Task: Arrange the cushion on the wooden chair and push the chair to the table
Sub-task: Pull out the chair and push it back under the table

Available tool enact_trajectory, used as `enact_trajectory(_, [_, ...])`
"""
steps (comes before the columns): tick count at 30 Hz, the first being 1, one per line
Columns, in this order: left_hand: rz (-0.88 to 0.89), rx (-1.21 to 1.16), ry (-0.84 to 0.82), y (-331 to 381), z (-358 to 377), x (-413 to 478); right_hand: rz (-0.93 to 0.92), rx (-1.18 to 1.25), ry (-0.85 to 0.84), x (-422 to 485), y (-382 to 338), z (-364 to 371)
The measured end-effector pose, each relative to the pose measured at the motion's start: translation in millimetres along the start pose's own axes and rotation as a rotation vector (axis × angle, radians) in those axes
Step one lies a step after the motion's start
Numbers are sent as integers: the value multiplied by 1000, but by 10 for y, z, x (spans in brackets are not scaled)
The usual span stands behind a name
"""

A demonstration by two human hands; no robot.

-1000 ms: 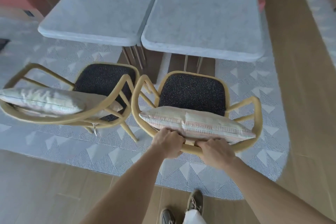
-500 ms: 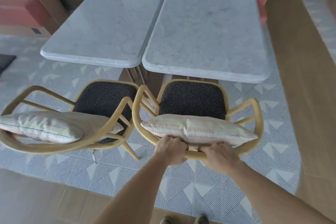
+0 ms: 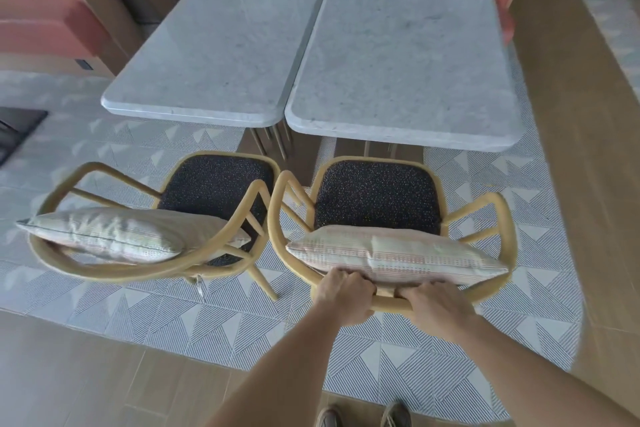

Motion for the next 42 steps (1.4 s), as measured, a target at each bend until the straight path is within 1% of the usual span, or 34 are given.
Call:
enact_trajectory(7, [0,25,-15,83,111,-246,4,1,12,-221,-183,106])
enact_trajectory(12, [1,50,-12,84,131,-287,6,-2,30,-266,-204,121])
enact_trajectory(17, [-20,27,-22,90,139,-303,30,-3,28,-277,-225,151])
enact_trajectory(28, [-8,45,-23,187,181,-471,17,-34,19,-422,-323,213])
enact_trajectory(35, [-3,50,-11,184,169,-496,16,-40,62,-412,-318,269])
enact_trajectory(37, [14,-25,9,151,159,-507,-7,-27,93,-421,-297,292])
enact_trajectory(39, [42,-218,13,65,109,-567,-40,90,152,-485,-254,254])
enact_trajectory(41, [-8,-537,65,-52,-36,-695,-35,375,278,-599,-225,56])
enact_trajectory(42, [-60,-708,153,-110,-171,-772,-4,551,360,-645,-204,-109])
Point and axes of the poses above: each hand's wrist, its own x-axis towards the middle knuckle, its own z-axis out of the palm, y = z × x, the point moved 1 cm from there along x, towards the middle knuckle, and after that the axes turned 5 degrees about y, right-handed, at the moved point
